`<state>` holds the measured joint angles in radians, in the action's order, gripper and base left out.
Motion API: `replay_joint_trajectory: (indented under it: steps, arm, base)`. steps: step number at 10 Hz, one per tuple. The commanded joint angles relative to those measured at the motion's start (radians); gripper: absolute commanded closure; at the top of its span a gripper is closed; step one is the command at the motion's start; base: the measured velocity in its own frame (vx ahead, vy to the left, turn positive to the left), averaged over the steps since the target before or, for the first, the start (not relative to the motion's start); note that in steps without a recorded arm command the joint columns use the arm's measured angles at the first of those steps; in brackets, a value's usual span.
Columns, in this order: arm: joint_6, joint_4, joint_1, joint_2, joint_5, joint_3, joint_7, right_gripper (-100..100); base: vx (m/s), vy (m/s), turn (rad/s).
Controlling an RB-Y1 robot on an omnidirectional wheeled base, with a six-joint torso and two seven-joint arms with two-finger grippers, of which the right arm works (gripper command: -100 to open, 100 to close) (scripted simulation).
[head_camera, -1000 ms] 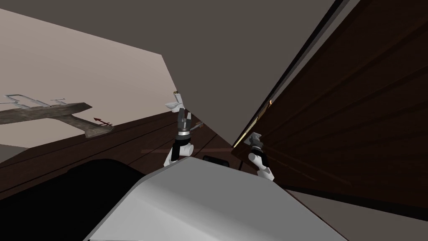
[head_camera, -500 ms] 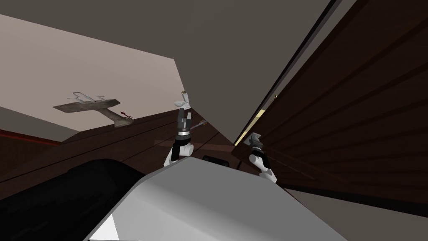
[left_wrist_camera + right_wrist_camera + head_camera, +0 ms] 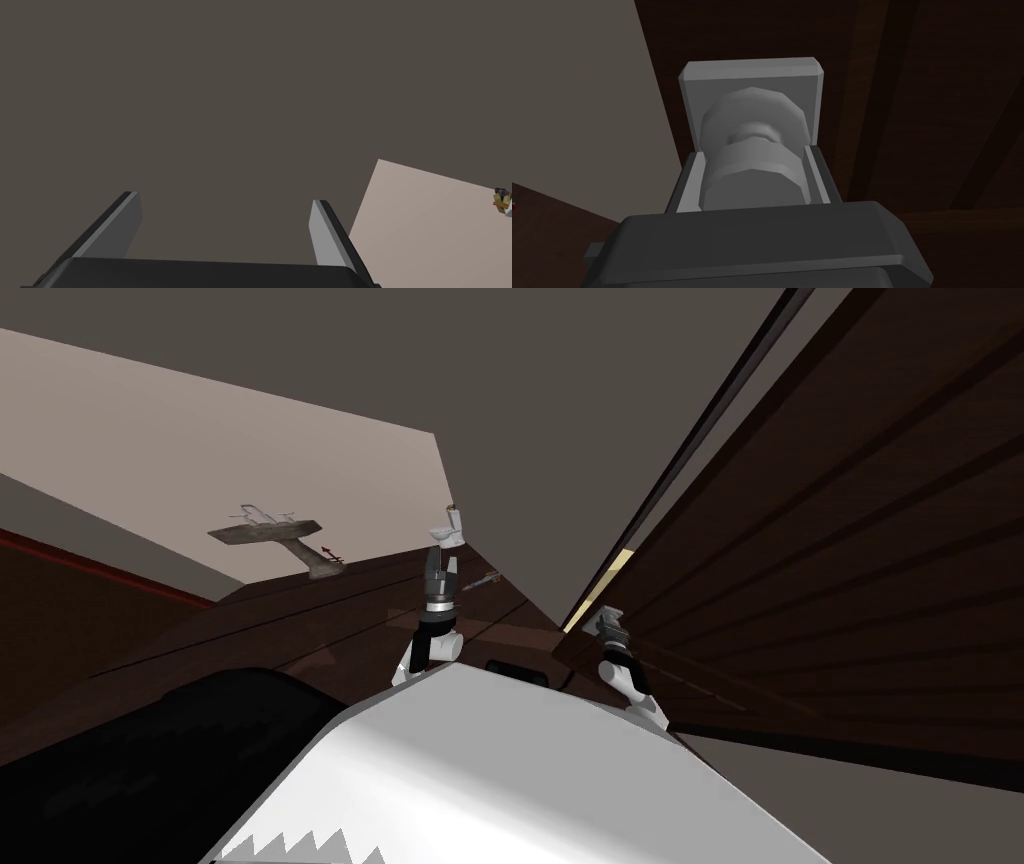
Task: Pull the door open
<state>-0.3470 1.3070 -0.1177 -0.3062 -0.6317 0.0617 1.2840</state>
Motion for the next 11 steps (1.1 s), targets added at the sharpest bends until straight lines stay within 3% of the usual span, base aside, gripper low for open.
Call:
replay_joint_trajectory:
  steps: [1,7,8,11]
  arm:
    - [-0.006,0.008,-0.010,-0.012,0.003,-0.019,0.016,100]
    - [-0.027,0.049,-0.052,-0.071,0.009,-0.084,0.080,100]
    - [-0.021,0.046,-0.049,-0.065,0.008,-0.077,0.073,100]
    - [-0.040,0.064,-0.076,-0.103,0.015,-0.117,0.113,100]
  base:
    - [-0.238,-0.034,0.105]
    - [-0.230,-0.057,0.131]
    - [-0.112,-0.024,0.044]
    - [-0.203,-0.031,0.121]
